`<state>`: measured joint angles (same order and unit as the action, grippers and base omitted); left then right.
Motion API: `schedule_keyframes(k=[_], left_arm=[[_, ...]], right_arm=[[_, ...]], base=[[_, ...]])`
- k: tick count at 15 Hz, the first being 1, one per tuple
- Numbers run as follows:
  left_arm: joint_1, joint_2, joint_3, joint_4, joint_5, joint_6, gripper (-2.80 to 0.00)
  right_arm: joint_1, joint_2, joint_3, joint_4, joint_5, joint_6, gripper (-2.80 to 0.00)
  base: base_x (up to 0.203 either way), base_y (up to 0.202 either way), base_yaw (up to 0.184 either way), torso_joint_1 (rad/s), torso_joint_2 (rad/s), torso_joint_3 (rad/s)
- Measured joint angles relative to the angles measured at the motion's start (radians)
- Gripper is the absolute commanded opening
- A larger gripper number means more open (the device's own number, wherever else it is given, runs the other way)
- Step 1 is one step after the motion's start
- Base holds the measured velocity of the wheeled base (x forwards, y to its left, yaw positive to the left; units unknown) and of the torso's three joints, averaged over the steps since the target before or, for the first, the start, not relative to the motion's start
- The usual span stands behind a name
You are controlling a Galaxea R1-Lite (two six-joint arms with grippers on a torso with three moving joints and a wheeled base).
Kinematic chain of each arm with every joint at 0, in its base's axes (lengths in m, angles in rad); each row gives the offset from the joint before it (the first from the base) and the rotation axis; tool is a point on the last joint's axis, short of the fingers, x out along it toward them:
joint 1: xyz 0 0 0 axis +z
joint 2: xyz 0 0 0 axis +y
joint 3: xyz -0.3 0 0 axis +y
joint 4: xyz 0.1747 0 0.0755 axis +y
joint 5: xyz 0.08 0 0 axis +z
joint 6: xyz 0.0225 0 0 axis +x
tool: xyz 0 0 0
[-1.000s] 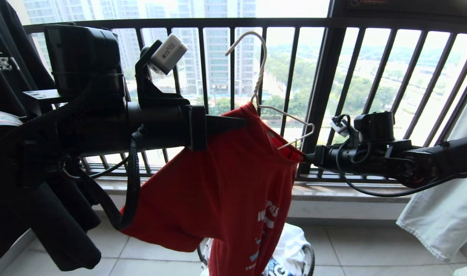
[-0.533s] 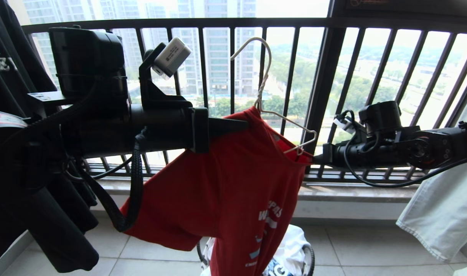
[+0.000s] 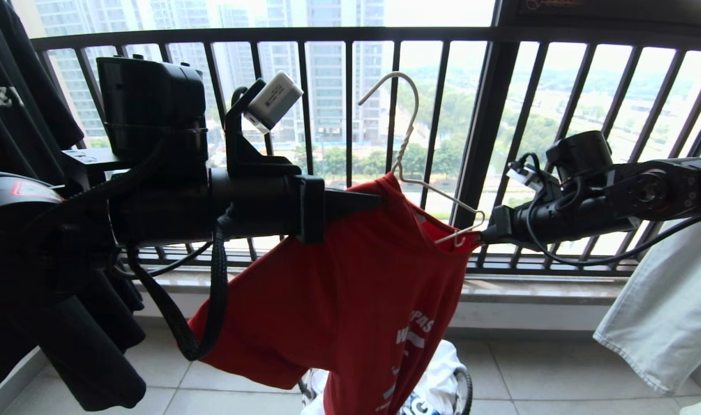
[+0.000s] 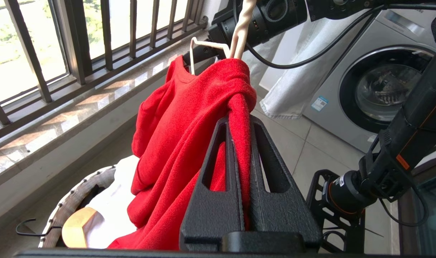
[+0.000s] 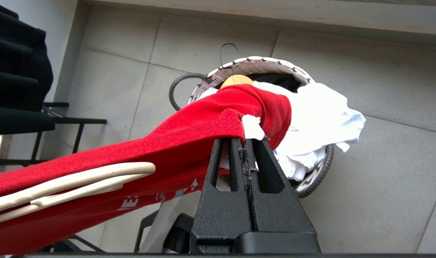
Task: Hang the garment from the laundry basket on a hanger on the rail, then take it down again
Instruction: Hang the clothes on the clothes rack
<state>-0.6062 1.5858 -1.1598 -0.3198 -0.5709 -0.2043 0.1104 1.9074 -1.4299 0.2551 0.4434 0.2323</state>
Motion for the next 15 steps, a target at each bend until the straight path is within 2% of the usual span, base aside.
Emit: schedule_keyframes(k=[7,15], left_arm=[[0.0,0.025,-0.006,-0.002,0.002,0.005,-2.8],[-0.012,0.036,-0.001,-0.002,0.002,0.011,-2.8]], right_arm=[[-0.033,0.001,-0.139,0.273,0.0,-0.083,-2.8],[-0.053,0.042,-0.312,0.5,0.007,-0.076,-2.8]], base=[[0.0,0.0,0.0,0.0,0.0,0.0],[0.0,0.0,0.0,0.0,0.0,0.0]])
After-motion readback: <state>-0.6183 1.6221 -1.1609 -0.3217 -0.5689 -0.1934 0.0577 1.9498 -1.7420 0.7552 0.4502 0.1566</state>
